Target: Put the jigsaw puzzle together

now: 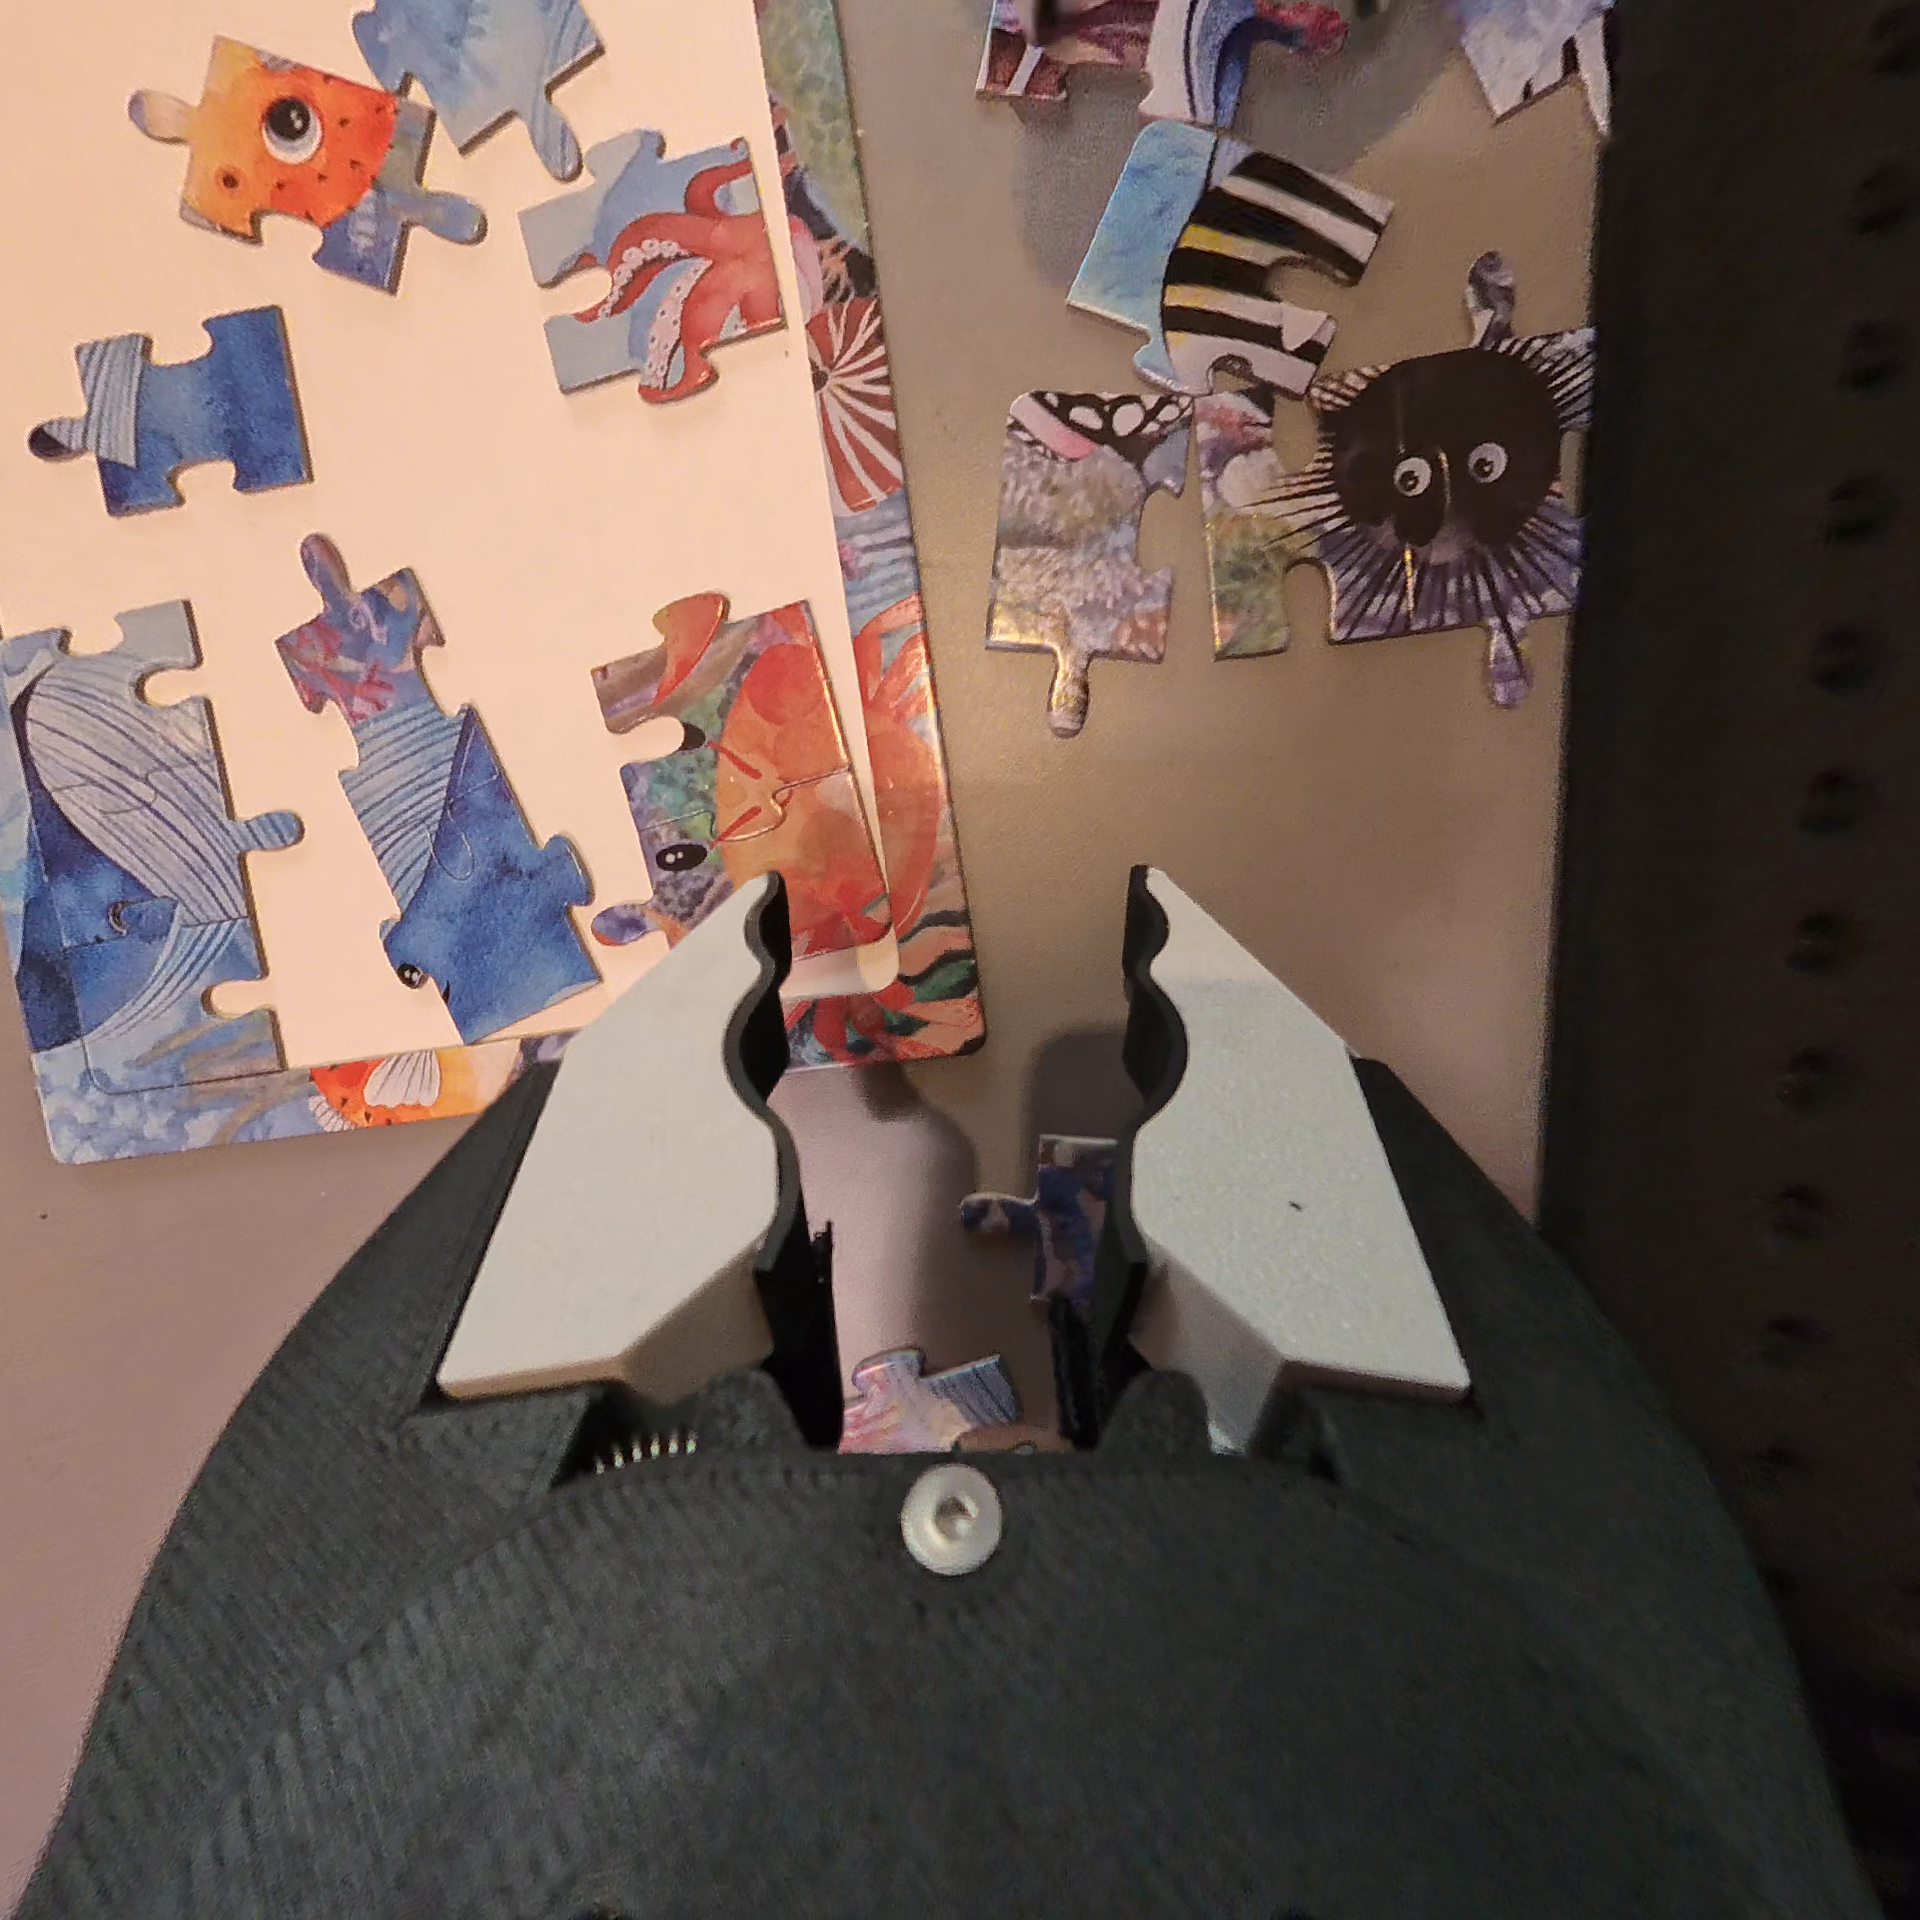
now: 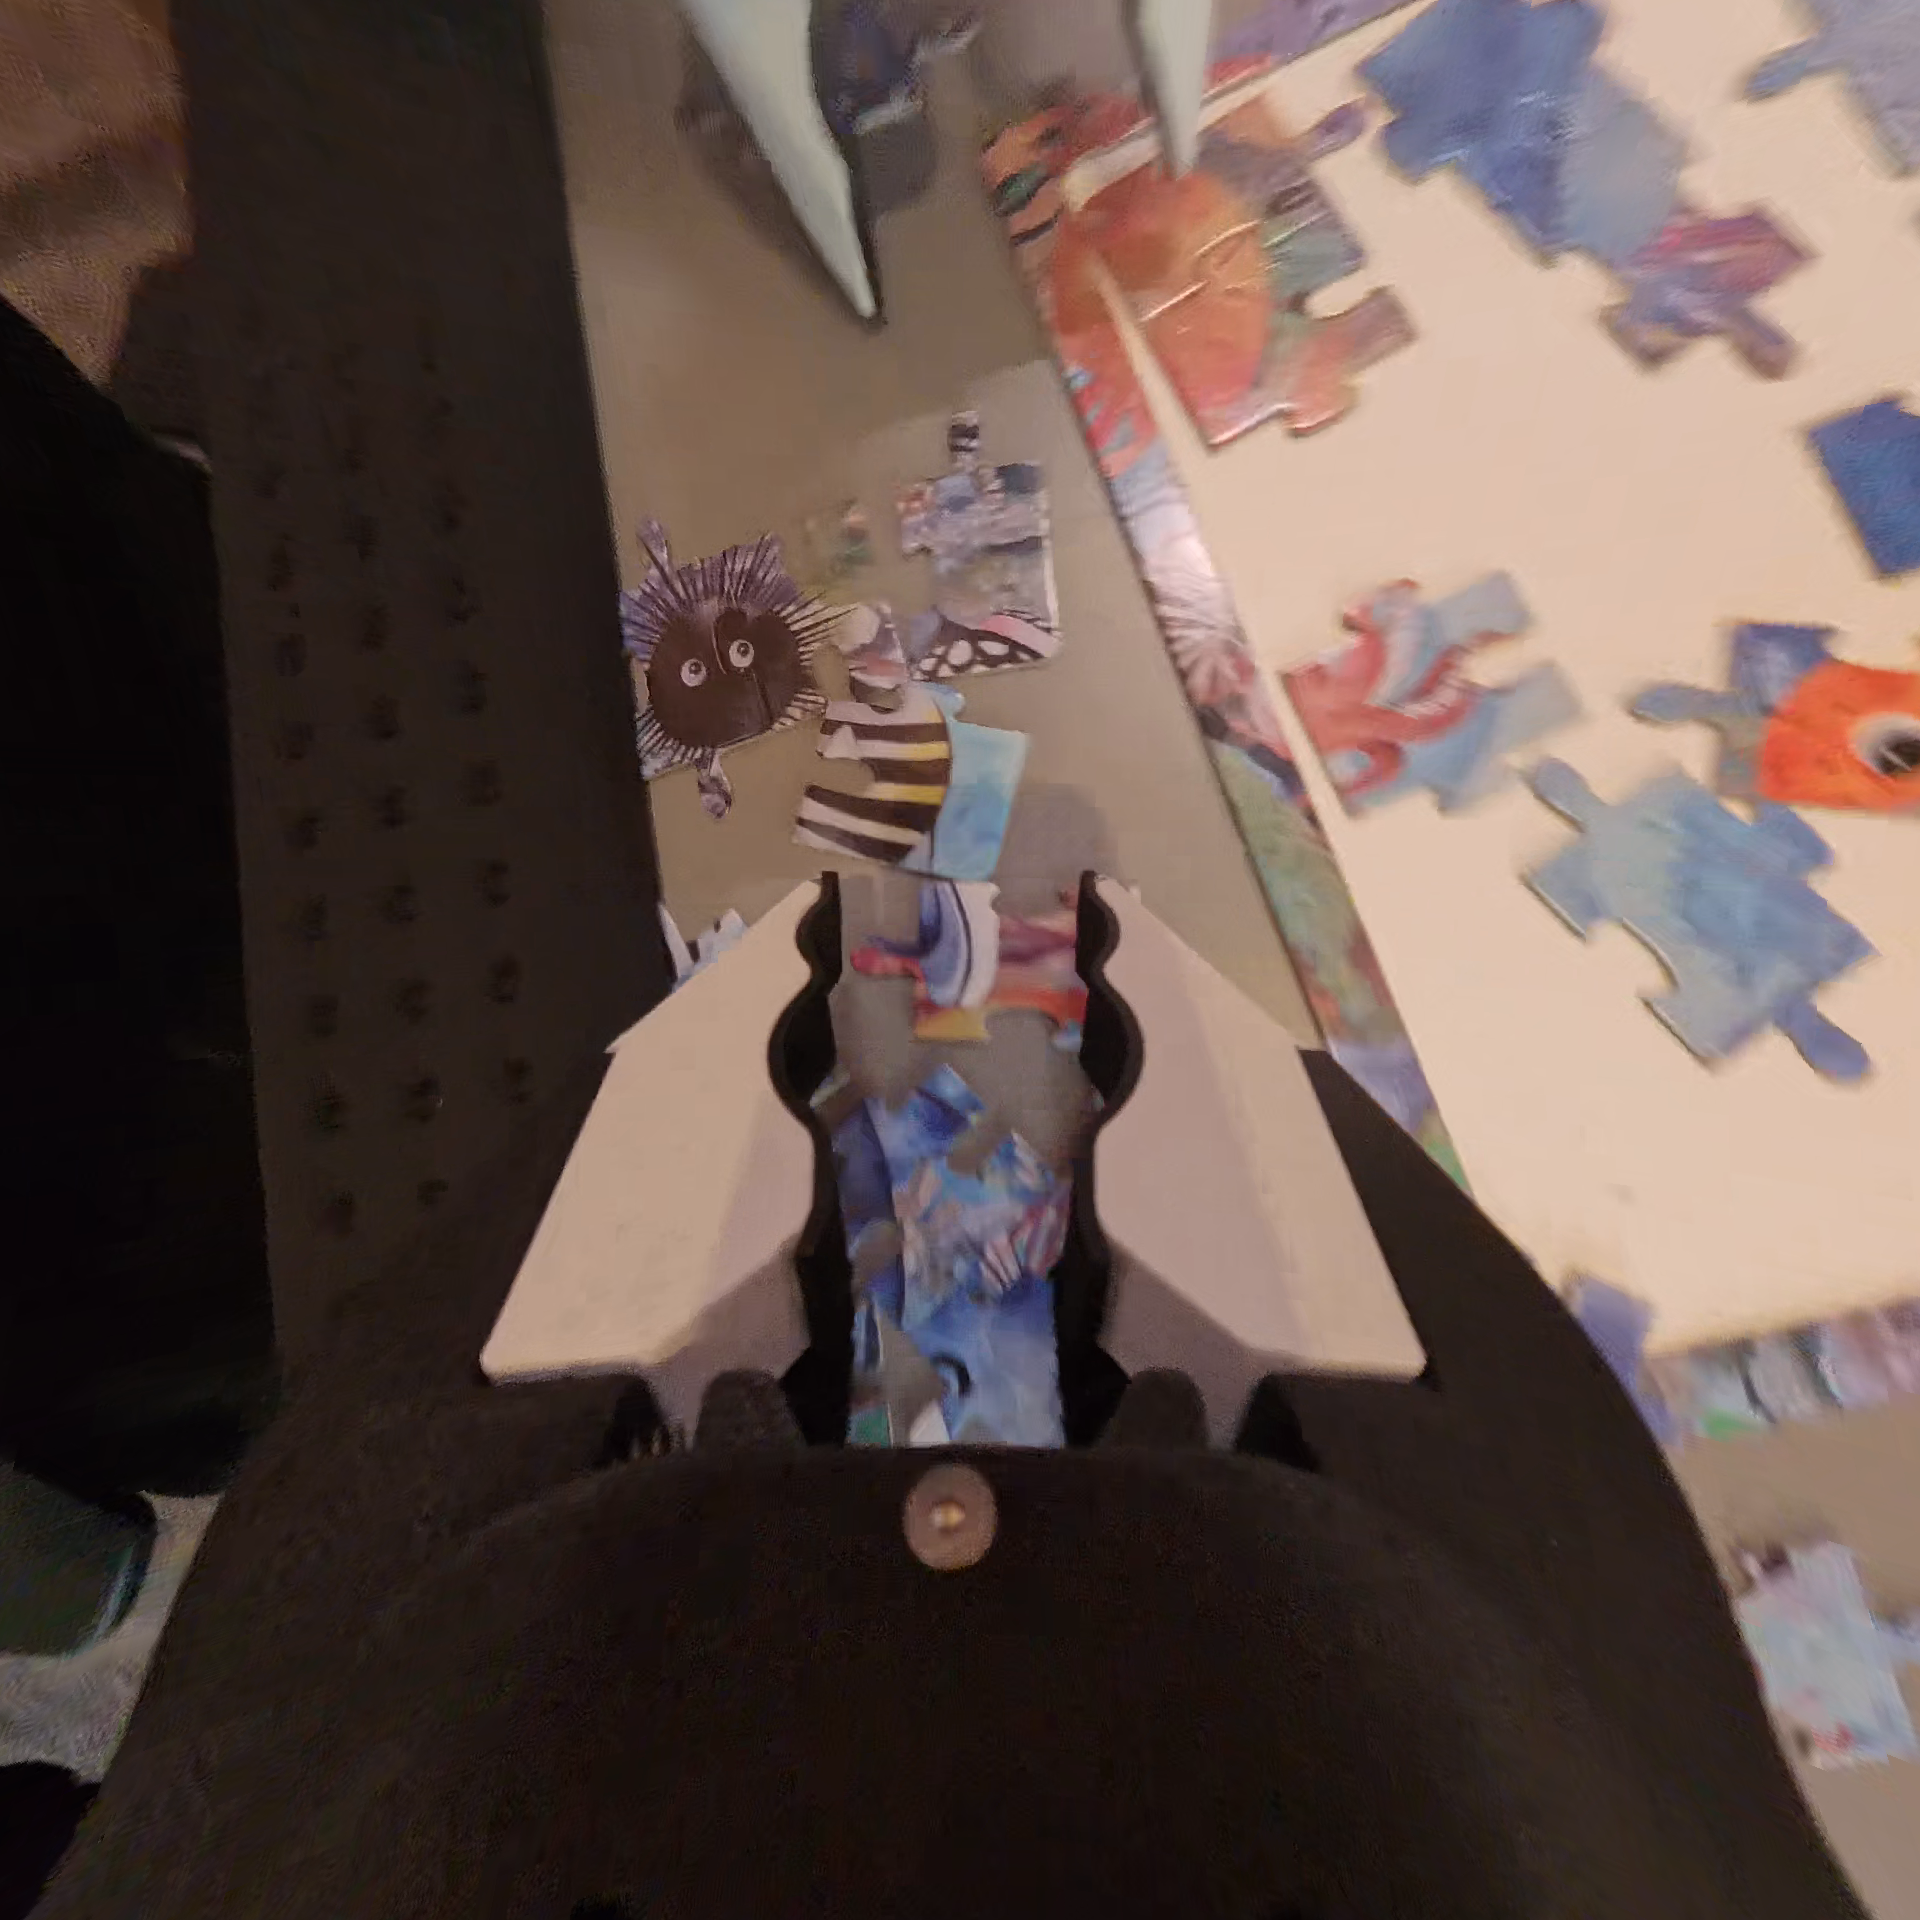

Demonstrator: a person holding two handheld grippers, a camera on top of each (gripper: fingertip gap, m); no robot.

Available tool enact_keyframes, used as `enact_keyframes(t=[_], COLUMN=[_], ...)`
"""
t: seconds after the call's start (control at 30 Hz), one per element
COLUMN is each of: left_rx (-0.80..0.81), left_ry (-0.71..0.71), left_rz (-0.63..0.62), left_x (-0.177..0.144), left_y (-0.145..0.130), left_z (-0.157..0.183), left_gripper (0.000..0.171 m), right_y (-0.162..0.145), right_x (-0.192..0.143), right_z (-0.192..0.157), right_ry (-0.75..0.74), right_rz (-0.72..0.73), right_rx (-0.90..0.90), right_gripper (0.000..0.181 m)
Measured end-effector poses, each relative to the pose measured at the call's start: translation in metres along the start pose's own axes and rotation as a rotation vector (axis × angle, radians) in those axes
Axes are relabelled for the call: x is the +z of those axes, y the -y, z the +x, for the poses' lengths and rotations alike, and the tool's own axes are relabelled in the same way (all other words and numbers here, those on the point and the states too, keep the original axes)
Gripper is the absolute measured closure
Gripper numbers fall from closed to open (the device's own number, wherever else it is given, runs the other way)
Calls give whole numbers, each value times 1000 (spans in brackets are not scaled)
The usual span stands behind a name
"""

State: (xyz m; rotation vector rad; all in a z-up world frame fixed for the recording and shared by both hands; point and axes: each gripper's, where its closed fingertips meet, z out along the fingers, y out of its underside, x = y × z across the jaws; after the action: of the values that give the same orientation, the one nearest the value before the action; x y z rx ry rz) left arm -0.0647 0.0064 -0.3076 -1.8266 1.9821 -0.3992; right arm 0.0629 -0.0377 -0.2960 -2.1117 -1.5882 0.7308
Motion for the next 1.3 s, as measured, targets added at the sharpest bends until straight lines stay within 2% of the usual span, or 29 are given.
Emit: enact_keyframes(t=[0.07, 0.1, 0.3, 0.43, 0.67, 0.8, 0.93, 1.07, 1.3], left_rx=[-7, -6, 1, 9, 18, 17, -13, -93, -274], left_ry=[13, 20, 30, 45, 43, 36, -9, -85, -295], left_rz=[-6, -6, 10, -3, 1, 28, 121, 247, 446], left_x=[-1, -2, -5, -4, -4, -3, -5, -3, -2], left_y=[-3, -4, -1, -3, 0, 7, 32, 64, 100], left_z=[-2, -2, -2, -2, 1, 5, 14, 23, 33], left_gripper=[108, 108, 108, 108, 109, 109, 109, 110, 125], right_y=[1, 6, 7, 5, 4, 6, 9, 21, 53], right_x=[20, 23, 27, 30, 29, 26, 21, 13, -18], right_z=[-6, -7, -10, -10, -17, -17, -12, -7, -4], right_ry=[0, -1, -52, -188, -311, -411, -516, -605, -787], right_rz=[-54, -35, -89, -130, -32, -17, -6, 69, 219], right_rx=[-25, -21, 3, -6, 108, 42, -25, -77, -209], right_gripper=[135, 137, 135, 135, 138, 138, 138, 138, 138])
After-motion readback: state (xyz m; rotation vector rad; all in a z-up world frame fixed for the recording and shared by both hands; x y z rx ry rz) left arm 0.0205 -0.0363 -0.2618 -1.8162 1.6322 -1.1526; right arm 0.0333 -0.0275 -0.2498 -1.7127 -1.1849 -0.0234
